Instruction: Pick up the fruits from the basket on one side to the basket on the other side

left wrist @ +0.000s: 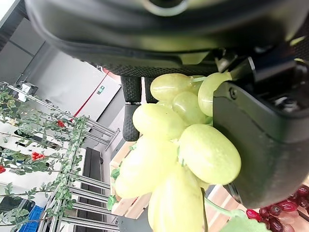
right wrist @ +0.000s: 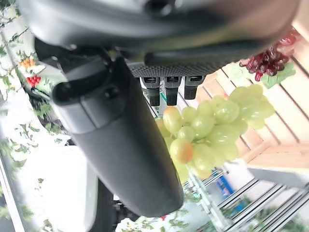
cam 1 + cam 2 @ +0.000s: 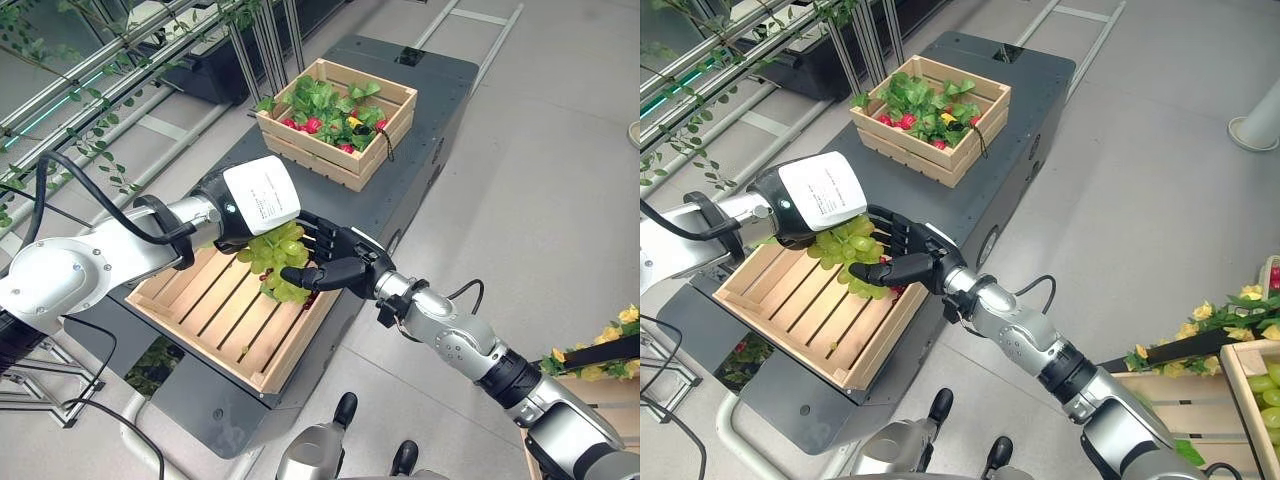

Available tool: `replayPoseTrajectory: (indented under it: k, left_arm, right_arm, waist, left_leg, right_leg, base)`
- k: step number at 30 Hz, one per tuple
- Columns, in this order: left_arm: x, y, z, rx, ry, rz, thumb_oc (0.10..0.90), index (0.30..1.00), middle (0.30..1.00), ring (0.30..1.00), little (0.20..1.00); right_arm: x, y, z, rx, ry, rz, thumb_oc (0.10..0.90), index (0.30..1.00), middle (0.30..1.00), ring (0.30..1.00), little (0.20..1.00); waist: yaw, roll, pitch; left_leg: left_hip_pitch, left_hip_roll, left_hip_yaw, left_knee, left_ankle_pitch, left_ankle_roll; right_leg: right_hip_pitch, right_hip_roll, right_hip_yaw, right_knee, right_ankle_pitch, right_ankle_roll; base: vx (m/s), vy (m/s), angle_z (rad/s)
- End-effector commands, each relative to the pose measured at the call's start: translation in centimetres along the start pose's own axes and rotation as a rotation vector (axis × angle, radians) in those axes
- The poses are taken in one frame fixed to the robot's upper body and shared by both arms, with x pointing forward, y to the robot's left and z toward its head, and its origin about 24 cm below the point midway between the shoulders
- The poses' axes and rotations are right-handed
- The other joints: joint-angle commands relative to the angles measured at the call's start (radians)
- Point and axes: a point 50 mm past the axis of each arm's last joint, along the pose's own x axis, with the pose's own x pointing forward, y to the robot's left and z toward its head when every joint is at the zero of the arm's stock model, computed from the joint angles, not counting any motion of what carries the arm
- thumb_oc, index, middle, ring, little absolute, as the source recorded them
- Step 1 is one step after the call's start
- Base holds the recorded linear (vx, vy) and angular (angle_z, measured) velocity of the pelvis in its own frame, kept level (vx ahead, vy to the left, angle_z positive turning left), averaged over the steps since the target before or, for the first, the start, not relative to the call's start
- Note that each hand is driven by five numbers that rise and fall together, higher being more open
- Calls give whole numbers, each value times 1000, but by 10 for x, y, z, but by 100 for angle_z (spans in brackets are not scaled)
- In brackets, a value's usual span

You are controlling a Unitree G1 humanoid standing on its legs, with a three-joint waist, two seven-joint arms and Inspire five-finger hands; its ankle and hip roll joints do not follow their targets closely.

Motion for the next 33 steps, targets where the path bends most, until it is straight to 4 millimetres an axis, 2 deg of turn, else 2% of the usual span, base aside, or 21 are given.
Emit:
replayPoseTrajectory:
  k: [1, 15, 22, 23, 24, 25, 33]
  left_arm:
    - [11, 14, -25, -16, 166, 118, 400, 300, 300, 300, 300]
    - [14, 21, -27, -47, 200, 168, 400, 300, 300, 300, 300]
    - [16, 24, -25, -77, 194, 173, 400, 300, 300, 300, 300]
    - [16, 24, -25, -79, 195, 173, 400, 300, 300, 300, 300]
    - [17, 23, -24, -79, 197, 177, 400, 300, 300, 300, 300]
    - [17, 23, -24, -85, 199, 176, 400, 300, 300, 300, 300]
    - [17, 18, -20, -113, 187, 155, 400, 300, 300, 300, 300]
  right_arm:
    - [14, 26, 17, -10, -106, 82, 800, 900, 900, 900, 900]
    - [18, 16, -1, -27, -4, -19, 800, 900, 900, 900, 900]
    - [22, 14, -3, -14, 5, -63, 800, 900, 900, 900, 900]
    - [22, 14, -3, -13, 6, -64, 756, 834, 834, 834, 834]
    - [23, 14, -3, -13, 4, -73, 544, 516, 516, 516, 516]
    - [23, 13, -4, -12, 4, -77, 400, 300, 300, 300, 300]
    - [23, 11, -4, -8, -5, -91, 400, 300, 300, 300, 300]
  waist:
    - [-1, -40, -219]
    - [1, -45, -214]
    - [4, -48, -213]
    - [4, -48, -213]
    - [4, -47, -211]
    - [4, -47, -210]
    - [3, -45, -206]
  left_leg:
    - [39, -37, 9, -20, -92, -3]
    - [38, -33, 9, -21, -89, -5]
    - [37, -33, 5, -20, -88, -7]
    - [37, -34, 5, -20, -89, -7]
    - [37, -34, 5, -20, -89, -6]
    - [37, -33, 4, -19, -89, -6]
    - [35, -32, 4, -21, -86, -7]
  right_leg:
    - [-37, -35, -28, 20, 23, 9]
    - [-39, -30, -26, 23, 22, 6]
    - [-37, -28, -27, 21, 22, 4]
    - [-37, -28, -26, 21, 22, 4]
    - [-37, -28, -26, 22, 22, 3]
    - [-38, -29, -26, 23, 22, 4]
    - [-40, -27, -24, 26, 21, 3]
  base:
    - [0, 0, 0]
    - [0, 0, 0]
    - [0, 0, 0]
    - [0, 0, 0]
    - [0, 0, 0]
    - [0, 0, 0]
    - [0, 0, 0]
